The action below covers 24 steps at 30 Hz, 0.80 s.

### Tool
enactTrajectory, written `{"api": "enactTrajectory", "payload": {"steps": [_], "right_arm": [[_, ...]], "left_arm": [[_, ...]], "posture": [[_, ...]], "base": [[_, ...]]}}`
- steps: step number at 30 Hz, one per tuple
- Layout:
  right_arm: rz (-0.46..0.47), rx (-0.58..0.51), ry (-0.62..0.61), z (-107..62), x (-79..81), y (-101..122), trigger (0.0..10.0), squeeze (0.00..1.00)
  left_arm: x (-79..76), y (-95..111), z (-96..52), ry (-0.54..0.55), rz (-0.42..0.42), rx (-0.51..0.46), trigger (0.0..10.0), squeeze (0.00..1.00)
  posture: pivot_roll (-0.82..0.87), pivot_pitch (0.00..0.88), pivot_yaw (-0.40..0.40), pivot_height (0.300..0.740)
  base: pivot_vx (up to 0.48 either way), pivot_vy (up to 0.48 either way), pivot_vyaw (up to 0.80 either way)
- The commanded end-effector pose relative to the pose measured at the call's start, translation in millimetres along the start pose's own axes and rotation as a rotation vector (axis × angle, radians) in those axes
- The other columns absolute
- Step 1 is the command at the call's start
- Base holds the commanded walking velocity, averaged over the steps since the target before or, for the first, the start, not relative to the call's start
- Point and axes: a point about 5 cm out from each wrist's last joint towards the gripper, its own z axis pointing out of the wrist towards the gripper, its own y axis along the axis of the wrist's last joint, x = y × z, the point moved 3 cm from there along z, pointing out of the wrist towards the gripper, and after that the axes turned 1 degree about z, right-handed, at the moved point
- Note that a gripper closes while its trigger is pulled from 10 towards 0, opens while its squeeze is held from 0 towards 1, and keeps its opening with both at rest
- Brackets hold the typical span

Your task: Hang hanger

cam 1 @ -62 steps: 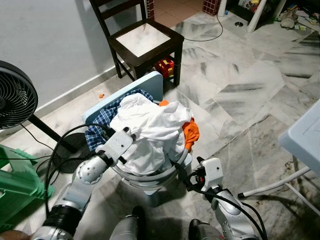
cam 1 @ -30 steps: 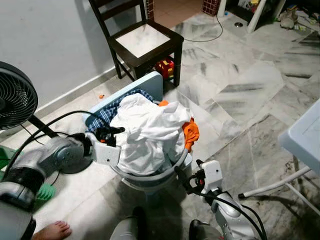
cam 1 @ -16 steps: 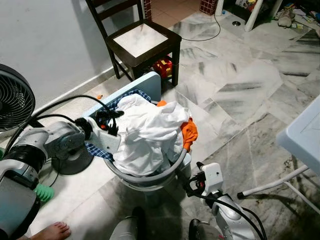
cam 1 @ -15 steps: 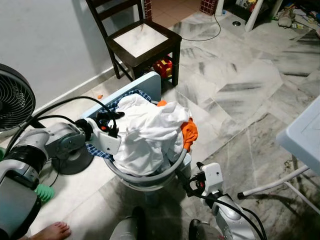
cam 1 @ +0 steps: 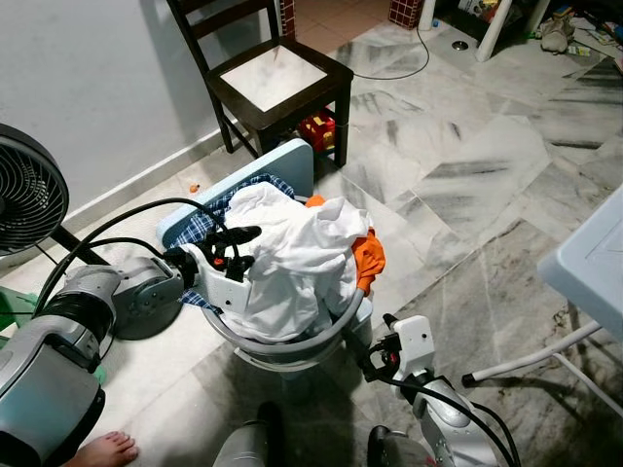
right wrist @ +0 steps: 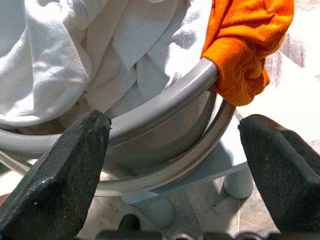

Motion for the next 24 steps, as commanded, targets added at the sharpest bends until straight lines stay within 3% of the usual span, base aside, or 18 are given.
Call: {"api": "enactTrajectory", "payload": {"steps": [1, 13, 24], "right_arm": [[-0.005, 0.015, -0.002, -4.3, 0.9, -5.2, 10.0, 0.0], [-0.009, 0.017, -0.008, -2.8, -0.3, -4.4, 10.0, 0.0], [-0.018, 0.023, -0.008, -3.6, -2.0, -5.1, 10.0, 0.0]], "left_arm": [[-10.9, 0.3, -3.0, -0.021, -0.031, 0.006, 0.0, 0.0], [-20.4, 6.7, -1.0, -0.036, -0.105, -0.005, 0.0, 0.0], [-15.7, 6.8, 1.8, 0.011, -0.205, 0.015, 0.0, 0.0]], "posture": [[-0.02, 0.264, 0.057, 0.74], [-0.03, 0.256, 0.055, 0.74], [-0.03, 0.255, 0.048, 0.74]], "base": [[0.0, 0.0, 0.0], [0.0, 0.0, 0.0], [0.0, 0.0, 0.0]]}}
